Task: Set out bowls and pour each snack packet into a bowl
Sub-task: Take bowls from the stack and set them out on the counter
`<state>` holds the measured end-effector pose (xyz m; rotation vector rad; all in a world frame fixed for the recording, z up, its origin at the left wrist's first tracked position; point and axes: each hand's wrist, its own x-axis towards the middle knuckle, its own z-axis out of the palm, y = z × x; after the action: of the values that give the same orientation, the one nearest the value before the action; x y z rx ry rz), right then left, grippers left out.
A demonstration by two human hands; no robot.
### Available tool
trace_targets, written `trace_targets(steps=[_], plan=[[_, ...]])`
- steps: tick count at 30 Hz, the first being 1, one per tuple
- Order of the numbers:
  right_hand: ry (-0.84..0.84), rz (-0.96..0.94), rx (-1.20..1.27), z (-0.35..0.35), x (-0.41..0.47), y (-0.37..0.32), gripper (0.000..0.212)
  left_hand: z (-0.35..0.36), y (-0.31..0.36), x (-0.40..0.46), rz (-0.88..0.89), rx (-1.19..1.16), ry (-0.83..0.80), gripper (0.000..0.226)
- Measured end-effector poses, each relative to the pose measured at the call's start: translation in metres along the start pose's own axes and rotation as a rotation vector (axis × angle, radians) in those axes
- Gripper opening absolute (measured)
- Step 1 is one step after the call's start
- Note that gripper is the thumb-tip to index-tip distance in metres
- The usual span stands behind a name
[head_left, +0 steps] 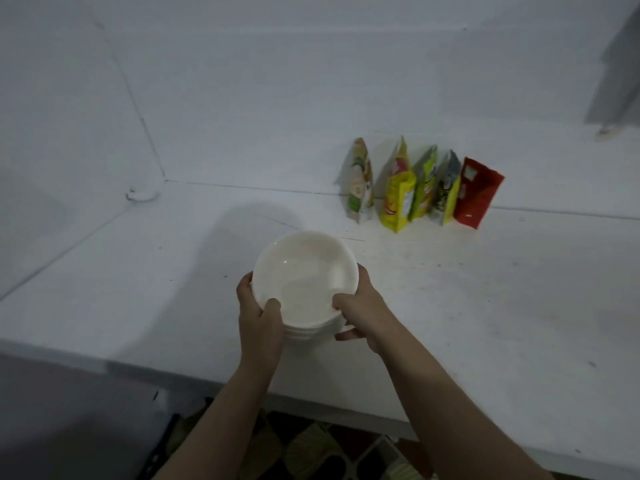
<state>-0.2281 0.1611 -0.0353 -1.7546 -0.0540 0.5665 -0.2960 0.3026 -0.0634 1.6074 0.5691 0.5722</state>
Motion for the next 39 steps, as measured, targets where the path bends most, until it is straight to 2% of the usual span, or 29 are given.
trace_targets(steps=[7,13,17,23,27,31,34,36,37,39], plan=[[0.133,-0.247,-0.221,0.039,0.008,-0.010,0.066,-0.037,-0.015,0.003,0.001,0.005,0.015,0.050],[0.262,-0.537,-0.457,0.036,0.018,-0.022,0.071,-0.044,-0.015,0.015,0.010,-0.001,-0.101,0.053],[0.292,-0.673,-0.492,0.039,0.017,-0.017,0.073,-0.044,-0.021,0.020,0.025,0.033,-0.106,0.053],[0.379,-0.929,-0.432,0.041,0.004,-0.020,0.078,-0.045,-0.020,0.029,0.118,0.239,-0.089,0.053],[0.515,-0.874,-0.208,0.040,-0.012,-0.025,0.066,-0.036,-0.004,0.029,0.257,0.373,-0.027,0.051],[0.543,-0.723,0.099,0.027,-0.022,-0.033,0.063,-0.019,0.022,0.024,0.244,0.148,-0.089,0.060],[0.525,-0.623,0.309,0.009,-0.025,-0.037,0.071,-0.003,0.044,0.017,0.331,0.120,-0.113,0.062],[0.482,-0.537,0.467,-0.006,-0.028,-0.038,0.073,0.012,0.062,0.012,0.328,-0.024,-0.210,0.050],[0.454,-0.496,0.528,-0.014,-0.028,-0.036,0.074,0.022,0.069,0.010,0.270,-0.164,-0.301,0.049],[0.417,-0.455,0.564,-0.032,-0.030,-0.032,0.075,0.044,0.073,0.008,0.064,-0.473,-0.474,0.062]])
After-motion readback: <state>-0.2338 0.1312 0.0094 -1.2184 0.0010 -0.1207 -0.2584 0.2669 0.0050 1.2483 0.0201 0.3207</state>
